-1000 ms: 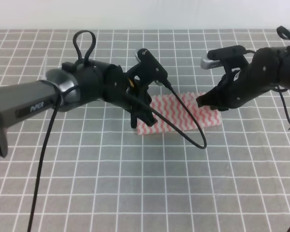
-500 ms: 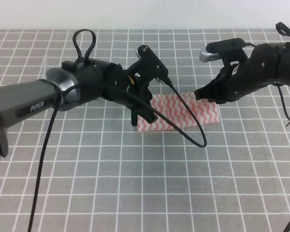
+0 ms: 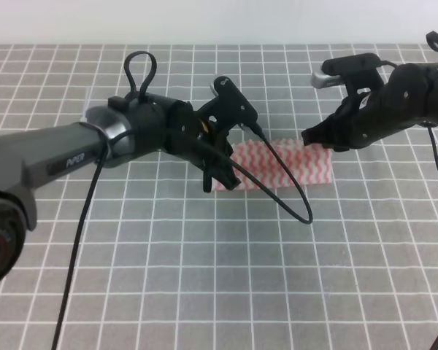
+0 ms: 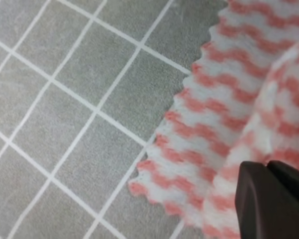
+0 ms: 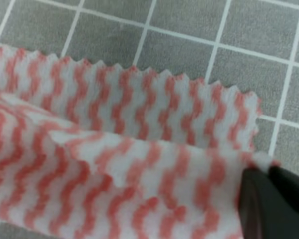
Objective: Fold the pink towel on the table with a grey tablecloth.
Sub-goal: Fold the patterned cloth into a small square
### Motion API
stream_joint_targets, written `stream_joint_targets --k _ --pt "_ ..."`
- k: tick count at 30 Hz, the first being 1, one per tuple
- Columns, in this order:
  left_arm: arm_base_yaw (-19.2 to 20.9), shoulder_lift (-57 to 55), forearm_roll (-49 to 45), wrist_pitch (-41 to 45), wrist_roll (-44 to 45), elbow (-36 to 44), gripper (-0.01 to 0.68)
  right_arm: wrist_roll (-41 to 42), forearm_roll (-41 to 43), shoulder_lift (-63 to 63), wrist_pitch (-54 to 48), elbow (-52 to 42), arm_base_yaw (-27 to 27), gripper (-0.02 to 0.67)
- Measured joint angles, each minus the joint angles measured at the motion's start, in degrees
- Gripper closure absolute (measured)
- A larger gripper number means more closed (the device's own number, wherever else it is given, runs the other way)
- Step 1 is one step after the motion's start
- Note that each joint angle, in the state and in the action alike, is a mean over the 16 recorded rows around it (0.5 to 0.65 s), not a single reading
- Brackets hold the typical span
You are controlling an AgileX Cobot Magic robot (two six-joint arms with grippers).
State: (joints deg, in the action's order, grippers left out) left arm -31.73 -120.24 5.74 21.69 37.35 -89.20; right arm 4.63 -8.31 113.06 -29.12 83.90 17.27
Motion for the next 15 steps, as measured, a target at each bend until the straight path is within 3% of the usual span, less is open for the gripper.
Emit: stream_joint_targets --k 15 --pt "0.6 -0.8 0.0 -0.1 -0.2 -0.8 0.675 0.0 -0.6 2.5 2.9 0.0 0.0 0.665"
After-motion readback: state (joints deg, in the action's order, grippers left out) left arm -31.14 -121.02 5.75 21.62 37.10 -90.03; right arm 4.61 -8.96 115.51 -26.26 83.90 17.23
